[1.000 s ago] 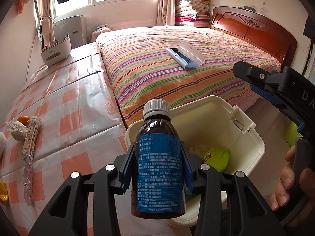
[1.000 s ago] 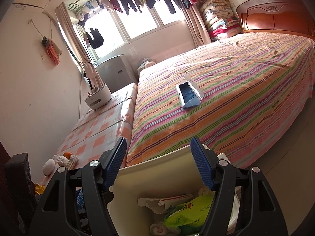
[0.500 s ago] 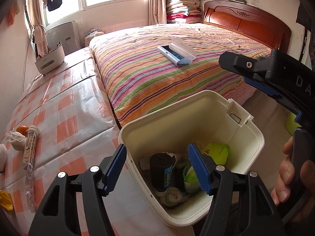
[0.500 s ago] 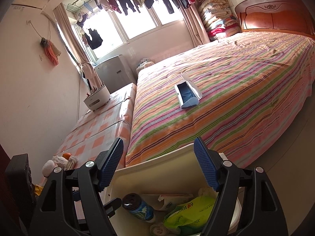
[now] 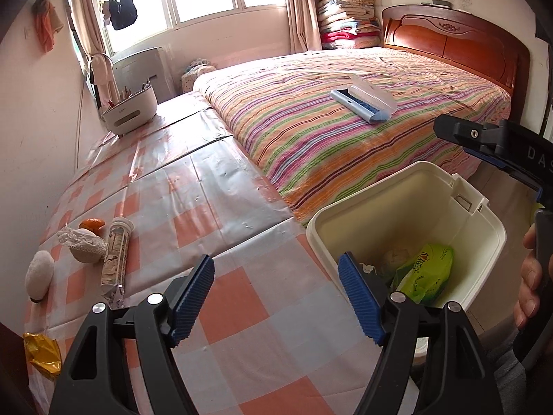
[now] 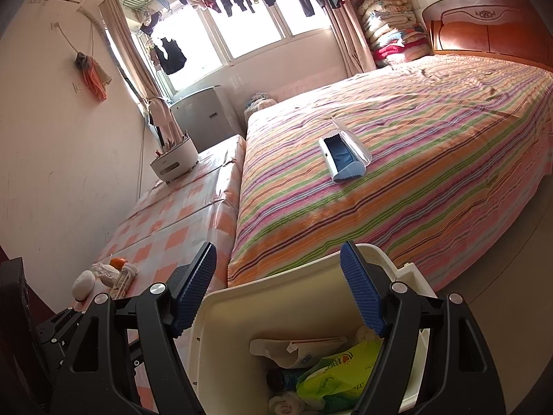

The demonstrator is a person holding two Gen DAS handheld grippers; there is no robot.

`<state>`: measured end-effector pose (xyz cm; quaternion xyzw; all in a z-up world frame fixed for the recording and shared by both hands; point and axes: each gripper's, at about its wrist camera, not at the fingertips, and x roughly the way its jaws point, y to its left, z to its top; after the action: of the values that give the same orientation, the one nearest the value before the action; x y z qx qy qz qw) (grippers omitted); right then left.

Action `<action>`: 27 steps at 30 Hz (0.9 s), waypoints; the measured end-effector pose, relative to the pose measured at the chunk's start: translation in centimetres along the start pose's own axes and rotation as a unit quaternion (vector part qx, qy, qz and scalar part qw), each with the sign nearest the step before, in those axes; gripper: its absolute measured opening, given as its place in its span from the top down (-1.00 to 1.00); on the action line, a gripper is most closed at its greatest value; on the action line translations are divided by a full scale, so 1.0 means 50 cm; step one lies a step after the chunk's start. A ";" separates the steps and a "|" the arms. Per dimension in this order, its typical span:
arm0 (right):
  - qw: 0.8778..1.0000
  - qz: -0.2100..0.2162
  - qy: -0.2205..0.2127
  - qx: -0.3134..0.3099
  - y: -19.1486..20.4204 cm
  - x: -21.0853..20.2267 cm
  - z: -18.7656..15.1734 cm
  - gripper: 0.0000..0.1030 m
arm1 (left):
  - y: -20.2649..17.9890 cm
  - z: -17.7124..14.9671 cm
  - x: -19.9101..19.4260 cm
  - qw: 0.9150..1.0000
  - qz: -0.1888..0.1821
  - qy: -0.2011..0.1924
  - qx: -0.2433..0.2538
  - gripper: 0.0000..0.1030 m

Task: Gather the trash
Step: 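Move both open grippers back toward the remaining table items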

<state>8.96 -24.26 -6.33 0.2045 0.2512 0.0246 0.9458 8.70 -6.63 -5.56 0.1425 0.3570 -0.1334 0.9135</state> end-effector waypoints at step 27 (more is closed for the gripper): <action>0.986 0.084 0.087 -0.114 0.309 0.129 -0.079 -0.43 | 0.384 -0.121 -0.107 0.968 0.112 -0.007 -0.223 -0.41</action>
<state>13.56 -7.70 -6.28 0.1132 0.3096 0.1501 0.9321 7.82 14.03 -2.96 -0.0268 0.3528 0.0517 0.9339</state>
